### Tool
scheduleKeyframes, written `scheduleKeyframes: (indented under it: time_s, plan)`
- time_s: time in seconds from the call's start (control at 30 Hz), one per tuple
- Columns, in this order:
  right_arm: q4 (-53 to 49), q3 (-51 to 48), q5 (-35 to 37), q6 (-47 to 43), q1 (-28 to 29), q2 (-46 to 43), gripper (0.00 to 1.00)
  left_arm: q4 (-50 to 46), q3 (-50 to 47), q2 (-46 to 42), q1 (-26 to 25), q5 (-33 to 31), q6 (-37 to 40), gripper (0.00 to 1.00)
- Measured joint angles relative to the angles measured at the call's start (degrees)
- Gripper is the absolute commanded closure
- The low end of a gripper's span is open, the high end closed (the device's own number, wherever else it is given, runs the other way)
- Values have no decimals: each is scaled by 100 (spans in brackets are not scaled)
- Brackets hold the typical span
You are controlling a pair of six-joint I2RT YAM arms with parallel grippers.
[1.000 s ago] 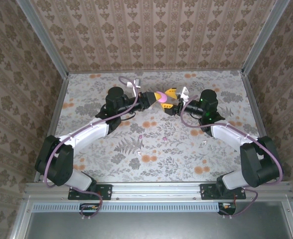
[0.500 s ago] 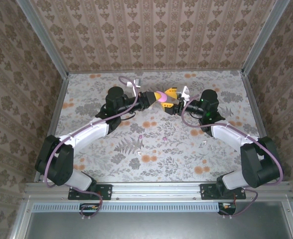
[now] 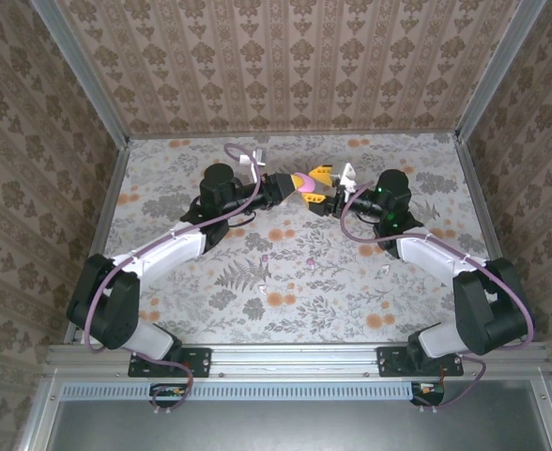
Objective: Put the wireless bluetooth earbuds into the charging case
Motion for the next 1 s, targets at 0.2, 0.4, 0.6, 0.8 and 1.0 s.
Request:
scheduleKeyframes:
  time_s: [0.2, 0.4, 0.6, 0.8, 1.0]
  plan:
    - [0, -4, 85, -116, 44, -11, 55, 2, 0, 2, 11, -20, -59, 88]
    - [-96, -24, 160, -175, 48, -175, 61, 107, 24, 4, 9, 2, -83, 60]
    - [-667, 55, 15, -114, -31, -330, 63, -341, 26, -66, 35, -221, 450, 34]
    - [-1818, 719, -774, 175, -258, -334, 62, -616, -455, -1054, 79, -793, 2328, 36]
    - [-2566, 1069, -1563, 262, -297, -334, 62, -433, -909, -1554, 190, -365, 4328, 37]
